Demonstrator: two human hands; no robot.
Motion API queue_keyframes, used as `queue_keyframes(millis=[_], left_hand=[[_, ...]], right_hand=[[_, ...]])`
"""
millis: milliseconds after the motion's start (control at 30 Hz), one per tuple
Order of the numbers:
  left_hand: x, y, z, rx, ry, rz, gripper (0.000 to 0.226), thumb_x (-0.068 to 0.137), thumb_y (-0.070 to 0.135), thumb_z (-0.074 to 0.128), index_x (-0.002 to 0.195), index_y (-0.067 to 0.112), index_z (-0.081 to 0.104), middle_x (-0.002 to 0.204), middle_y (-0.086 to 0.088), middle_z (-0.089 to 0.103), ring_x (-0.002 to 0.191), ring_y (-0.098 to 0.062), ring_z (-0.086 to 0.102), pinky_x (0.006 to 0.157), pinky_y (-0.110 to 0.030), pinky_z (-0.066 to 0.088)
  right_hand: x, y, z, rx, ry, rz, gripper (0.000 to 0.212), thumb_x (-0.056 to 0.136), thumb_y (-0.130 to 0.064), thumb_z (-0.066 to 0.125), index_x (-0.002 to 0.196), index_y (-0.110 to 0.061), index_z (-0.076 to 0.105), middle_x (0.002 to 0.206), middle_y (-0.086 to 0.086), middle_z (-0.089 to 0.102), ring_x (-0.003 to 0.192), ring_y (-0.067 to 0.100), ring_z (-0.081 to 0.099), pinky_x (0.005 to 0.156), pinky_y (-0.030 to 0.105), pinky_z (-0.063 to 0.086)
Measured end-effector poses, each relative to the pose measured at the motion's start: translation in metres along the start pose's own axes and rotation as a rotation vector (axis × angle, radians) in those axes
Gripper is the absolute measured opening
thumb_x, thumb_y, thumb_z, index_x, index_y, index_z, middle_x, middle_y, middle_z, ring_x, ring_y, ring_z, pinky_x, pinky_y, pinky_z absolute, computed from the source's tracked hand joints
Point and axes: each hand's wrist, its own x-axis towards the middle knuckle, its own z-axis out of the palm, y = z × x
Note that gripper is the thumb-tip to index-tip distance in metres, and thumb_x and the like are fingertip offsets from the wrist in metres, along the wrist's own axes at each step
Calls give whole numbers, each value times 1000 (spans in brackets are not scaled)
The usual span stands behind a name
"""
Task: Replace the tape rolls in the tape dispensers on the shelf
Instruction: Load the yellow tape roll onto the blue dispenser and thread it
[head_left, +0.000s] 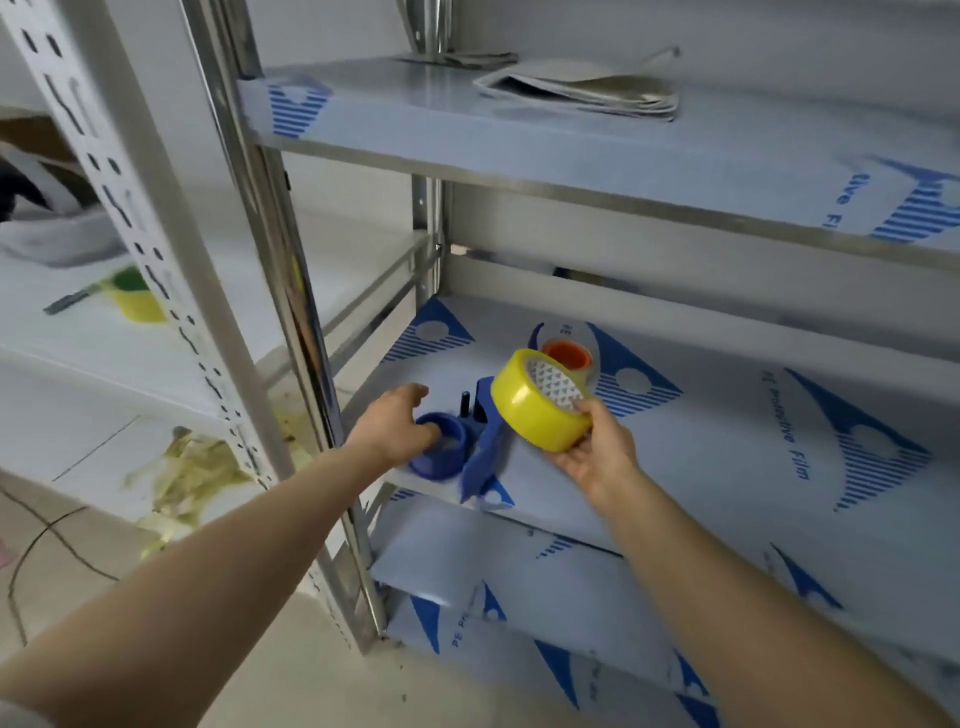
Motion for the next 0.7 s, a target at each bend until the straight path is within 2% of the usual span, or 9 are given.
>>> queue_keyframes(millis=[133,200,267,367,433,500,600,700], left_hand=[[5,-5,7,44,-172,21,87,75,19,70,147,11,21,150,-12,31,135,-27,37,110,-34,33],[5,-7,12,125,-245,59,101,71,25,75,149,11,14,153,-12,24,139,-27,30,114,-33,29],[4,-6,18,130,-266,60,106,70,32,78,149,11,12,152,-11,24,138,-27,31,114,-33,28],[4,1,24,149,-177,50,94,72,32,78,145,11,23,143,-13,36,130,-28,41,106,-33,36],[4,6,24,161,-103,90,95,69,32,79,145,11,26,140,-13,38,128,-28,41,105,-33,36],[2,14,24,147,-15,166,98,66,30,79,146,12,25,142,-11,36,131,-28,37,107,-33,34],[-3,27,25,90,41,291,99,65,21,79,147,13,24,142,-11,34,132,-27,34,109,-32,30],[-6,31,30,69,37,354,103,65,17,80,149,13,19,142,-11,33,131,-26,37,109,-30,32]], right_hand=[[-5,6,-10,19,16,17,30,90,-27,50,115,-11,54,90,12,63,75,23,62,46,27,52],[-4,7,-16,23,19,35,28,91,-30,46,111,-12,55,83,11,61,69,21,60,43,23,50],[-3,7,-21,24,10,53,27,92,-31,44,108,-13,54,81,11,60,68,21,60,43,22,51],[-2,7,-27,26,-18,73,27,91,-31,47,108,-12,55,85,11,61,71,21,61,48,26,52],[-3,6,-32,27,-44,79,23,91,-30,49,105,-12,56,89,11,62,75,22,62,52,30,52],[-1,5,-39,35,-79,87,19,90,-28,50,101,-13,57,91,12,62,77,24,62,55,32,52],[0,5,-44,56,-119,90,22,90,-27,48,105,-13,56,92,12,61,77,24,61,58,33,51],[-3,8,-47,86,-141,112,32,92,-31,41,116,-12,53,95,14,61,79,25,59,52,30,51]])
